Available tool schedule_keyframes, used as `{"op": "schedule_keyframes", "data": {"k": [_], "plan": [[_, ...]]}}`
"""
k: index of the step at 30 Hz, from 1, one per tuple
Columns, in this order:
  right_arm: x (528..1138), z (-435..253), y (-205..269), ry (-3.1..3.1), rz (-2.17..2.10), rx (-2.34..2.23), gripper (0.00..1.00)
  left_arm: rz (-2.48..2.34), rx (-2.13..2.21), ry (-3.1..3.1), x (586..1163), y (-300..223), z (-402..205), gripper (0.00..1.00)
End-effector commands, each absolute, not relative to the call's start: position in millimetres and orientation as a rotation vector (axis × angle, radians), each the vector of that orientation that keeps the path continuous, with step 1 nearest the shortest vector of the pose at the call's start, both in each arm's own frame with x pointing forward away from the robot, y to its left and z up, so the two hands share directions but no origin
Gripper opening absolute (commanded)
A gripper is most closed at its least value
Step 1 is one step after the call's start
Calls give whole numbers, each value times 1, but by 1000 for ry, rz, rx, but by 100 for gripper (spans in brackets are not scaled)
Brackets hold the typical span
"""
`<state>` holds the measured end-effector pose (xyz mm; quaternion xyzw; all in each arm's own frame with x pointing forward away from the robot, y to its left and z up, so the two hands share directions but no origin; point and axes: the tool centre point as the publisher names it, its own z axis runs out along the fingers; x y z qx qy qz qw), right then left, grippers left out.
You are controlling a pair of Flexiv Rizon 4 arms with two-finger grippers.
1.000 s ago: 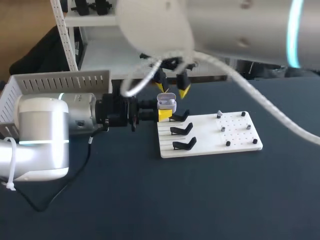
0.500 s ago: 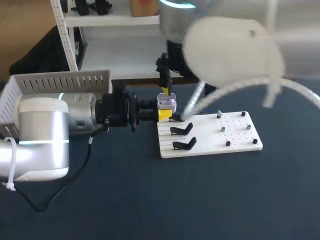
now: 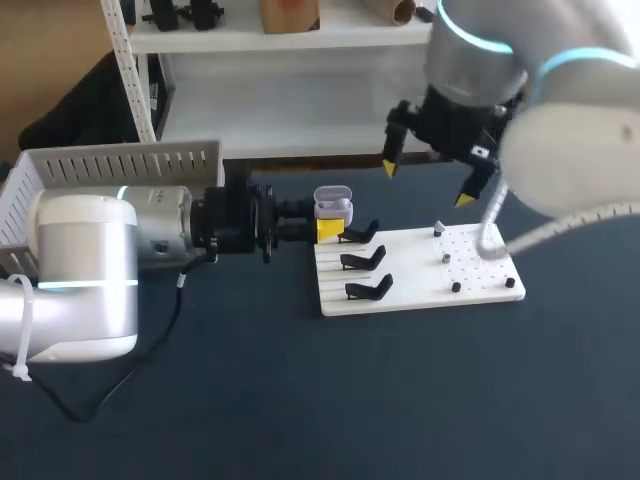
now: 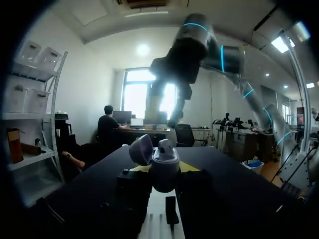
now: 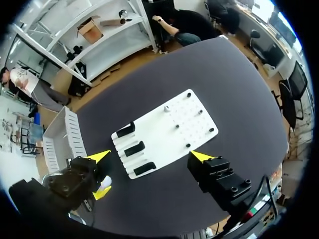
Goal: Pick up each earbud case from the left stands, insert the matching earbuds, close the lid, and place the case in the box.
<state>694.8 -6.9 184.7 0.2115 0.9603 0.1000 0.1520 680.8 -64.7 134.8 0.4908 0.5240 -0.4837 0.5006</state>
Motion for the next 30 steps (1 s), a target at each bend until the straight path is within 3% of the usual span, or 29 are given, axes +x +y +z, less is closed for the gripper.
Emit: {"op": "schedule_keyframes", "data": {"k": [1,16,27,30], "plan": [[716,146,-7,2645,464,562,100,-1169,1185,1266,681,-65,135,0],[757,65,-41,2678,164,567,100,-1169,1185,1266,681,-65,135,0],[763,58,-43,2704,94,605,100,-1169,1185,1266,681,-65,135,0],[765,56,-42,2706,90,605,83,-1169,1185,1266,681,-65,135,0]]}}
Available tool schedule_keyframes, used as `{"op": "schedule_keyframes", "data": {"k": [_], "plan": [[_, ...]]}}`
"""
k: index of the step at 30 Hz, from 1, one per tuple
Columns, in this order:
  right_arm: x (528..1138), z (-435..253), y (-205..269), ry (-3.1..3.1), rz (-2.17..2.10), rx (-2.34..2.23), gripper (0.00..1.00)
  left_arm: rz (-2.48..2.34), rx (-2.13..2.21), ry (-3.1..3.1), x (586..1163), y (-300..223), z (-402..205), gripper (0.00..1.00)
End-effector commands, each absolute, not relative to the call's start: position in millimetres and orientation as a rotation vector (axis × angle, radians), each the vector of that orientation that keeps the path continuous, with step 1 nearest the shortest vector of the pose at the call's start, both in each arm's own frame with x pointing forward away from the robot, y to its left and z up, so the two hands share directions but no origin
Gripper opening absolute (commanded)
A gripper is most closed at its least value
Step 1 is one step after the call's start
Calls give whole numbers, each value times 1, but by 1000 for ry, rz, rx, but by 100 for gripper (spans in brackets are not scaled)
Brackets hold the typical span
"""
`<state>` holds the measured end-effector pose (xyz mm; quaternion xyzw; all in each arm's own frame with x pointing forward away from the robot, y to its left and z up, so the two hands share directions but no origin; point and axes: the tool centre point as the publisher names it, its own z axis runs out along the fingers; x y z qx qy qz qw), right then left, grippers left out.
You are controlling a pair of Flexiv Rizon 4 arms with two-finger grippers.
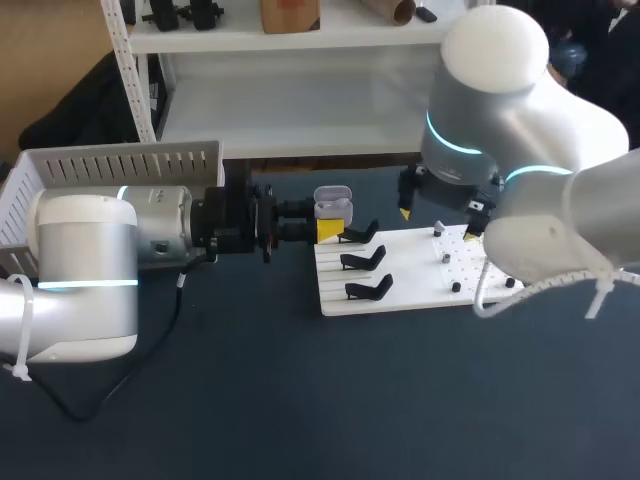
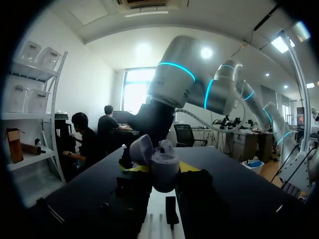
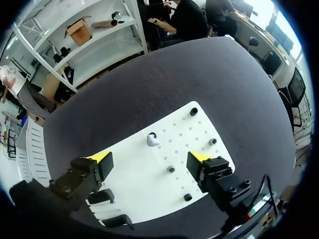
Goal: Pick up each earbud case from the left stands, insert the matching earbuds, close the lid, and place the case in the box.
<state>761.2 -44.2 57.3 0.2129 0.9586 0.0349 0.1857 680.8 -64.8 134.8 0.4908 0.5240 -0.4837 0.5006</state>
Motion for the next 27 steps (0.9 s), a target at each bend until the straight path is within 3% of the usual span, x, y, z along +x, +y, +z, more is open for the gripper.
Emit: {"op": "schedule_keyframes", "data": {"k": [1,3,4,8,27], "plan": [[765,55,-42,2708,89,608,80,-1169,1185,1266,681,-65,135,0],[764,53,-43,2707,81,623,77,-1169,1185,1266,681,-65,135,0],[764,52,-44,2707,81,624,64,-1169,1185,1266,681,-65,135,0],[766,50,-45,2703,90,661,45,-1169,1185,1266,681,-65,135,0],[772,35,-47,2706,109,764,45,-1169,1185,1266,681,-65,135,0]]}}
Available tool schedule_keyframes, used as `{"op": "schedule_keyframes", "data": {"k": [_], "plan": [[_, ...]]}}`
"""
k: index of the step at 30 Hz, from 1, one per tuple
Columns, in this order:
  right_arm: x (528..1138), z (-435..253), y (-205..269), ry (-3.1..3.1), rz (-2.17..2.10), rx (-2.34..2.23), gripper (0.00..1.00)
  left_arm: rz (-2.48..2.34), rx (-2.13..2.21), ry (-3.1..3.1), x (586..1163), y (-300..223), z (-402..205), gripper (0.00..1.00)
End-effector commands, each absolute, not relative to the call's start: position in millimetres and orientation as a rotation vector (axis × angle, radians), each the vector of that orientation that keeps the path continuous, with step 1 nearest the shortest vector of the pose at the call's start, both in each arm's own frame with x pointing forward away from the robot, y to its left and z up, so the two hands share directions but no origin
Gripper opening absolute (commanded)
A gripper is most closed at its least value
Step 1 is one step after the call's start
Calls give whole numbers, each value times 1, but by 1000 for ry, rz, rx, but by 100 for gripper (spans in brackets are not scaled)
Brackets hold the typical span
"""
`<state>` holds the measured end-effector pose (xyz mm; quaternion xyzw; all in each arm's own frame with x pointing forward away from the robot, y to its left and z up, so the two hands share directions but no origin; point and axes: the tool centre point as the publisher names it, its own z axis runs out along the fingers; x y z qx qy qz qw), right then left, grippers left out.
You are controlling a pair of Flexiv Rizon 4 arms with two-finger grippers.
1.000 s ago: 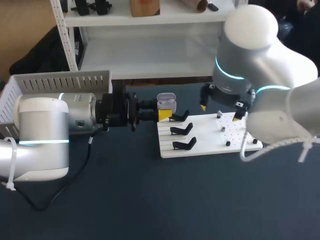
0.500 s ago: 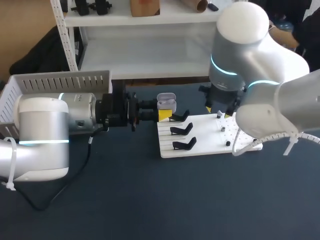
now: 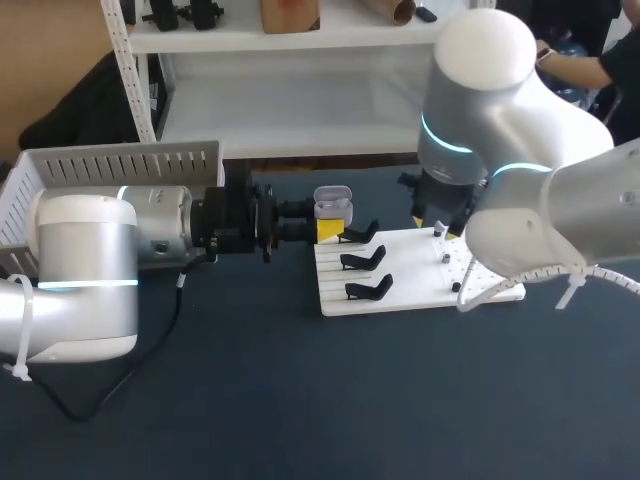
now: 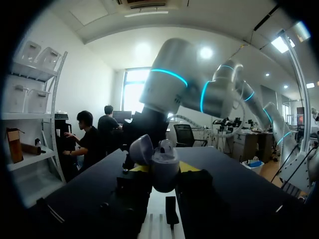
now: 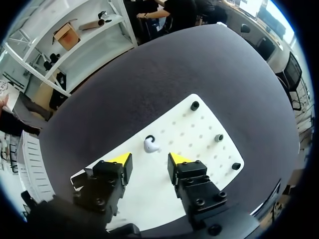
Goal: Pick up each earbud case from the left stands, insert the matching earbuds, close the lid, and place the case in the box.
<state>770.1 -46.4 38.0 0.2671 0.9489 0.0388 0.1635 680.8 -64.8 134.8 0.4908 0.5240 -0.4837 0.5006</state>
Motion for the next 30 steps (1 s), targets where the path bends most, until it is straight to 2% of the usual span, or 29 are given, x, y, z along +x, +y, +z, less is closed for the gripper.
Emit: {"op": "schedule_keyframes", "data": {"k": [1,6,9,14,25,30], "plan": [[773,34,-48,2707,108,766,44,-1169,1185,1266,681,-65,135,0],[777,33,-49,2707,107,773,42,-1169,1185,1266,681,-65,135,0],[779,32,-48,2708,104,774,34,-1169,1185,1266,681,-65,135,0],[781,30,-47,2713,102,766,28,-1169,1185,1266,681,-65,135,0],[780,29,-53,2712,88,787,33,-1169,1185,1266,681,-65,135,0],[780,25,-55,2722,79,786,31,-1169,1185,1266,681,-65,135,0]]}}
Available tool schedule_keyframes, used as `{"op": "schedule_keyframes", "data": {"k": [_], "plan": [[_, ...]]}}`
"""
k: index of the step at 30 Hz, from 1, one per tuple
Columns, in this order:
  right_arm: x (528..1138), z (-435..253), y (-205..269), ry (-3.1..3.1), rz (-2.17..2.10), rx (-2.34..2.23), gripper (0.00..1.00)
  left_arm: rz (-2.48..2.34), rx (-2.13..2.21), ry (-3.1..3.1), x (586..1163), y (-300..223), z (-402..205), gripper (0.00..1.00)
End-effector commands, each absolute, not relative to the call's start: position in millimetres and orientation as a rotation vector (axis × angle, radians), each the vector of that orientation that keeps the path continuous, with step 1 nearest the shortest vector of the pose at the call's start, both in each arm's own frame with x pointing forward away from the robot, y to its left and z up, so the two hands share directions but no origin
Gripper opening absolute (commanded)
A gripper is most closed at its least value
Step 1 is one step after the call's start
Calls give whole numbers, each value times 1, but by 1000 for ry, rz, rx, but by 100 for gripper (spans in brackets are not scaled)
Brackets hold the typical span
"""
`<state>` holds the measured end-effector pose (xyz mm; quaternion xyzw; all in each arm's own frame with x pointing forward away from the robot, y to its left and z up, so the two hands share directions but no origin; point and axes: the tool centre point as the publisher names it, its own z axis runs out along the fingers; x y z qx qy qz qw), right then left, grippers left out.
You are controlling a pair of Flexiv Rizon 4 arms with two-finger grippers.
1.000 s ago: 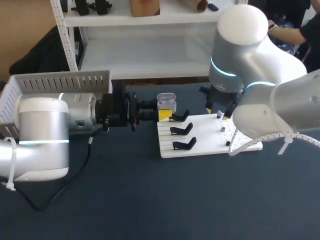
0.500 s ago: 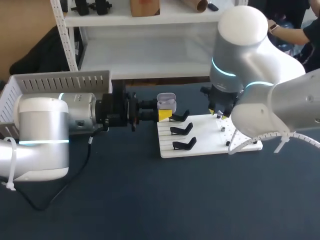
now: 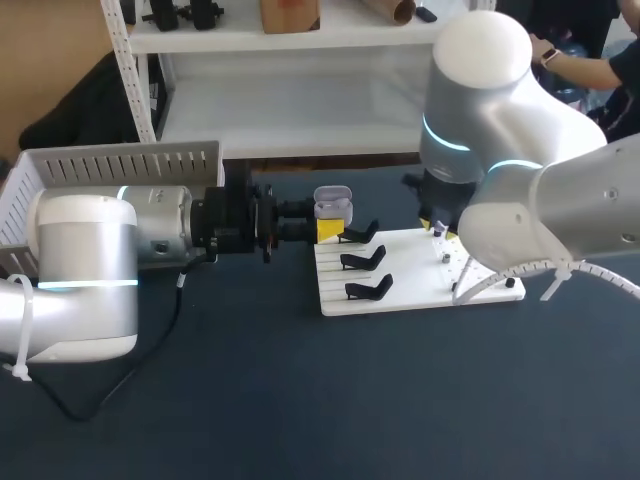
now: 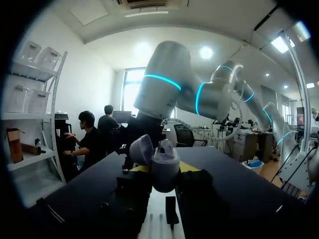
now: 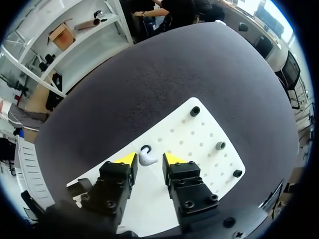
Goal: Pick up each earbud case from the left stands, insert the matching earbuds, close the lid, and place the case in the box.
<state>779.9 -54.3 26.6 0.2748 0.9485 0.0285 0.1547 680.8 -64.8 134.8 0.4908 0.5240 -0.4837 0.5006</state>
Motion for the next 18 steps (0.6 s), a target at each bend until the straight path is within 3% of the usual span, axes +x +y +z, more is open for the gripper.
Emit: {"op": "schedule_keyframes", "data": {"k": [1,4,7,8,18], "plan": [[781,24,-54,2733,66,765,30,-1169,1185,1266,681,-65,135,0],[782,23,-52,2738,55,746,25,-1169,1185,1266,681,-65,135,0],[783,22,-52,2742,56,741,2,-1169,1185,1266,681,-65,135,0],[784,22,-52,2743,55,738,0,-1169,1185,1266,681,-65,135,0],[776,34,-51,2736,55,692,0,-1169,1185,1266,681,-65,135,0]]}}
